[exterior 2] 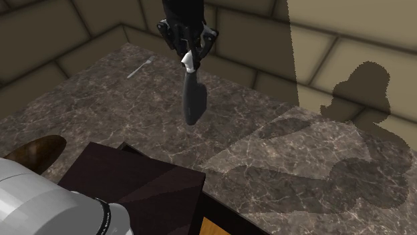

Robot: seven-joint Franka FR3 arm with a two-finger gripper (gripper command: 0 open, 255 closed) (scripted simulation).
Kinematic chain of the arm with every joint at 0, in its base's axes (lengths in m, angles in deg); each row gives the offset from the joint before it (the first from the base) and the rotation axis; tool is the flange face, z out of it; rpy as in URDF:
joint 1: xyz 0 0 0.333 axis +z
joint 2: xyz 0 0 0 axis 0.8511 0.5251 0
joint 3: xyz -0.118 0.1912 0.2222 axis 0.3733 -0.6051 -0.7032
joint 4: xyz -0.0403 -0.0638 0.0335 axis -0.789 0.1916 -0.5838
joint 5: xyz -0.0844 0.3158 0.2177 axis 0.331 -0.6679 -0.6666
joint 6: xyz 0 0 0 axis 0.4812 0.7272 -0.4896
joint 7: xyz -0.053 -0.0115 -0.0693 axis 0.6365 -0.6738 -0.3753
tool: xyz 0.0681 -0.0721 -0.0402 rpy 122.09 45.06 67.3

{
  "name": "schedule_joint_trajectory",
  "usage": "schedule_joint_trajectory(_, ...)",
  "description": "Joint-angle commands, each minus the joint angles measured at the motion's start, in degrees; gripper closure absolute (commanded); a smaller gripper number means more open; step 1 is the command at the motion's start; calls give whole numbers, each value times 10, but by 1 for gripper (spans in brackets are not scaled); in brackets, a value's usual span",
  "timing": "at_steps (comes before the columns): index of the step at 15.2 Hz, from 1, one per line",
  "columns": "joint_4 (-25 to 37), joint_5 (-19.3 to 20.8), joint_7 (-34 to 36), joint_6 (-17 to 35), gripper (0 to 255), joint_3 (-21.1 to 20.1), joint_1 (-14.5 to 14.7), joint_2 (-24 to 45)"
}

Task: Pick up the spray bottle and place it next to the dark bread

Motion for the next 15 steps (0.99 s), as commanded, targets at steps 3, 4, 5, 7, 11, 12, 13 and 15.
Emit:
schedule_joint_trajectory(3,32,-2,-1,-31,255,-3,1,1)
schedule_joint_trajectory(4,40,-3,-1,-39,255,-3,2,1)
schedule_joint_trajectory(5,48,-3,-1,-46,255,-4,2,2)
schedule_joint_trajectory(7,65,-5,-2,-61,255,-5,3,4)
schedule_joint_trajectory(11,100,-7,-3,-91,255,-7,4,9)
schedule_joint_trajectory(12,109,-8,-4,-99,255,-8,4,11)
schedule_joint_trajectory(13,118,-8,-4,-106,255,-8,5,13)
schedule_joint_trajectory(15,137,-9,-5,-121,255,-9,5,16)
